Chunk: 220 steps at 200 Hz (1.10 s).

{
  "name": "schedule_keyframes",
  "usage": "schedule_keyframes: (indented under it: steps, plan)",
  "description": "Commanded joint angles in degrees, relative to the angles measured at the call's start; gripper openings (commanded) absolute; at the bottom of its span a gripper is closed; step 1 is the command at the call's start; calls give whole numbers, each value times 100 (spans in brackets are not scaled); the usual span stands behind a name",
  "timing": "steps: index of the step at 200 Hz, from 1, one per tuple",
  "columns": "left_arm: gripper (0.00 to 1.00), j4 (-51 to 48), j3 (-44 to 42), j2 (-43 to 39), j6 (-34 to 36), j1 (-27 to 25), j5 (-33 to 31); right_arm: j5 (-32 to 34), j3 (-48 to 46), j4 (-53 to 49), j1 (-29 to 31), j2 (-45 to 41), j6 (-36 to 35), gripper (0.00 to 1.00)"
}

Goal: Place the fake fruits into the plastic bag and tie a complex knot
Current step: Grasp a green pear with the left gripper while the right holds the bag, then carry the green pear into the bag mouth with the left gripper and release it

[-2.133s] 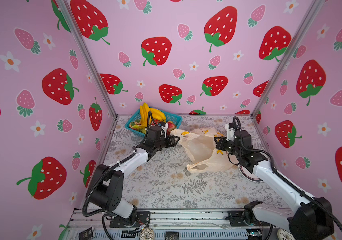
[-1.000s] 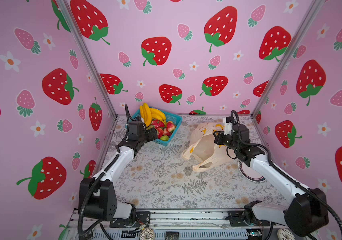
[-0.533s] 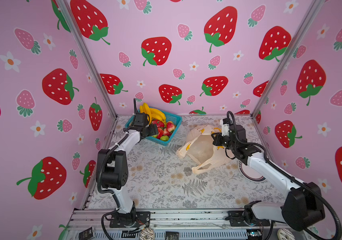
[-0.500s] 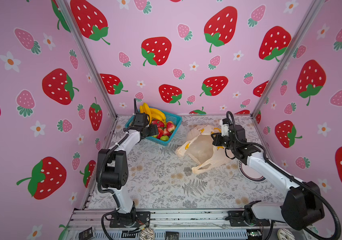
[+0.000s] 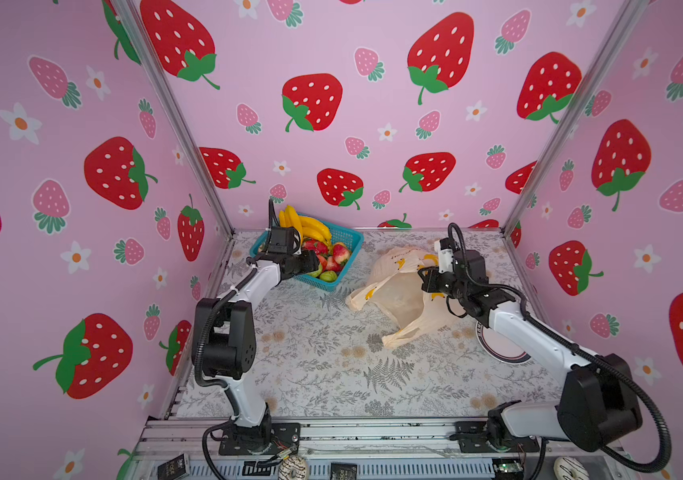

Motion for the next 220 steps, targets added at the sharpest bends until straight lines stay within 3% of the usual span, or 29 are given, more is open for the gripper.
schedule_keyframes:
  steps: [1, 45, 78, 220]
  plan:
    - [64, -14, -115, -162, -37, 13, 127, -78, -87, 122, 8, 94, 20, 0]
    - [69, -28, -399, -418, -28, 17, 259, -113, -115, 139, 8, 168, -15, 0]
    - [67, -123, -535, -545, 37, 15, 180, -143, -126, 175, 8, 231, -24, 0]
    - [23, -272, -432, -559, 67, 16, 259, -180, -148, 220, 8, 261, 36, 0]
